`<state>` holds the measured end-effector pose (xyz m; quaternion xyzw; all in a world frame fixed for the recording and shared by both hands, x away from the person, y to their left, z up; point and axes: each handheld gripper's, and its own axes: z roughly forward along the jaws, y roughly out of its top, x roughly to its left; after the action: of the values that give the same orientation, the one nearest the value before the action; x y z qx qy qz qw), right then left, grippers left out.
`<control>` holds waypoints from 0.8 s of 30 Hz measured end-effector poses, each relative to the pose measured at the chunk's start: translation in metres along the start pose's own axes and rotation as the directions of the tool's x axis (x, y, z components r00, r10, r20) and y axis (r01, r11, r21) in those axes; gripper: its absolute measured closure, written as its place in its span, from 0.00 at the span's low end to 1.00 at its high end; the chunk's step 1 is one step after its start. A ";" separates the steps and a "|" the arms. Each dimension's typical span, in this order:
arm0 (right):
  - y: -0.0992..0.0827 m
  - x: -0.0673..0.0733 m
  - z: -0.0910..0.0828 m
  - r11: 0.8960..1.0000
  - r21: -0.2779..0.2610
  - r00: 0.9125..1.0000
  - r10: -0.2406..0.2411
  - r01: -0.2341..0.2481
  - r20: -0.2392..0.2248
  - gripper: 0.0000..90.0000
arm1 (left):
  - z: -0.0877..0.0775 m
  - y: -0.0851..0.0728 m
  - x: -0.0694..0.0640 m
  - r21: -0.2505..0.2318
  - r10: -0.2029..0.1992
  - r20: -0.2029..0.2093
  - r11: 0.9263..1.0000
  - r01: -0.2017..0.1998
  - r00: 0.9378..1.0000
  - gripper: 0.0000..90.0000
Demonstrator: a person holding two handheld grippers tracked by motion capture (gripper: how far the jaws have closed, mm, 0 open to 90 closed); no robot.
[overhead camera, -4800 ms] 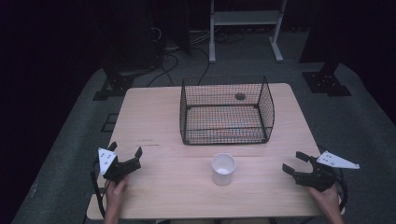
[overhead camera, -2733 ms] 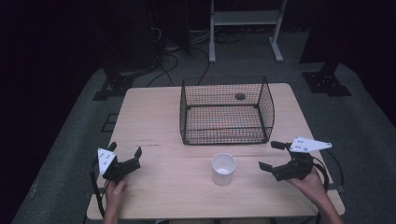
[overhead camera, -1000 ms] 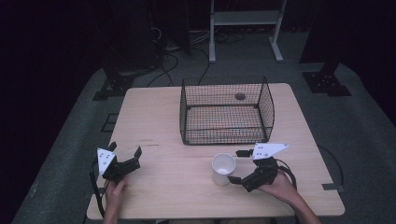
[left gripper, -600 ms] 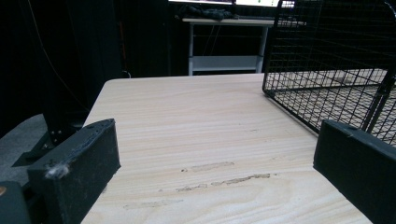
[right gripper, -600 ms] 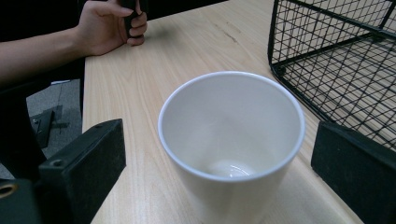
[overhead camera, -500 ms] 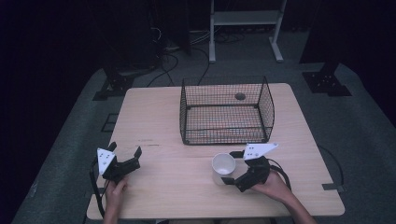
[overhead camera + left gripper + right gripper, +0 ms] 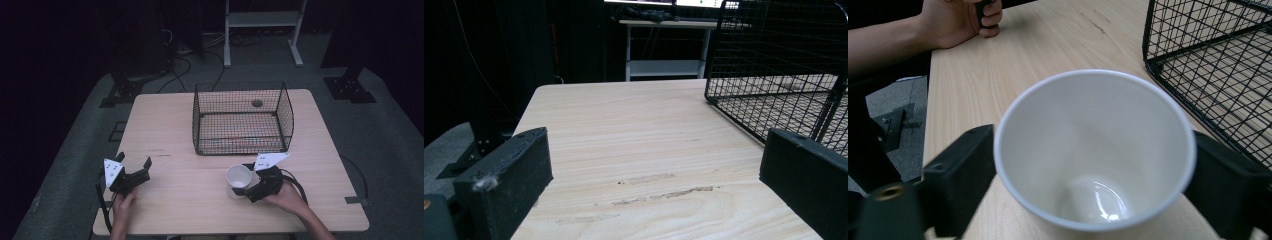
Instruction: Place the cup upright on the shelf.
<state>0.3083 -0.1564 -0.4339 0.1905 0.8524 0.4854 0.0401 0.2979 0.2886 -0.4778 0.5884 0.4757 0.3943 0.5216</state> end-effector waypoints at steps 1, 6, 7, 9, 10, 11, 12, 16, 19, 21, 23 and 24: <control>0.000 0.000 0.000 1.000 0.001 1.000 0.003 -0.003 0.002 0.16 | 0.000 0.000 0.000 0.000 0.000 0.000 1.000 0.000 1.000 0.00; 0.000 -0.001 0.001 1.000 0.002 1.000 0.000 0.000 0.005 0.18 | 0.000 0.000 0.000 0.001 0.001 -0.001 1.000 -0.001 1.000 0.00; 0.000 -0.001 0.001 1.000 0.002 1.000 -0.001 0.001 0.005 0.19 | 0.000 0.000 0.000 0.001 0.001 -0.001 1.000 -0.001 1.000 0.00; 0.000 0.000 0.000 1.000 -0.002 1.000 -0.005 0.005 0.013 0.19 | 0.000 0.000 0.000 0.001 0.000 -0.001 1.000 0.000 1.000 0.00; 0.001 -0.001 -0.001 1.000 -0.006 1.000 -0.005 0.005 0.014 0.20 | 0.000 0.000 0.000 0.001 0.000 -0.001 1.000 0.000 1.000 0.00; 0.001 -0.001 -0.002 1.000 -0.015 1.000 -0.003 0.003 0.010 0.21 | 0.000 0.000 0.000 0.001 0.000 -0.001 1.000 0.000 1.000 0.00; 0.002 -0.002 -0.003 1.000 -0.018 1.000 0.007 -0.007 0.001 0.21 | 0.000 0.000 0.000 0.001 0.000 -0.002 1.000 0.000 1.000 0.00; 0.004 -0.003 -0.003 1.000 0.005 1.000 0.005 -0.005 0.002 0.21 | 0.000 0.000 0.000 0.001 0.001 -0.001 1.000 -0.001 1.000 0.00; 0.007 -0.004 -0.005 1.000 0.000 1.000 0.006 -0.006 -0.001 0.21 | 0.000 0.000 0.000 0.000 0.000 -0.001 1.000 0.000 1.000 0.00; 0.009 -0.005 -0.007 1.000 -0.004 1.000 0.011 -0.011 -0.007 0.21 | 0.000 0.000 0.000 0.000 0.000 -0.001 1.000 0.000 1.000 0.00; 0.011 -0.006 -0.010 1.000 -0.014 1.000 0.013 -0.013 -0.010 0.21 | 0.000 0.000 0.000 0.000 0.000 -0.001 1.000 0.000 1.000 0.00; 0.013 -0.007 -0.011 1.000 -0.014 1.000 0.019 -0.020 -0.017 0.21 | 0.000 0.000 0.000 0.000 0.000 0.000 1.000 0.000 1.000 0.00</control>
<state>0.3158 -0.1624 -0.4182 0.1946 0.8473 0.4933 0.0297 0.2979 0.2887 -0.4777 0.5884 0.4757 0.3942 0.5216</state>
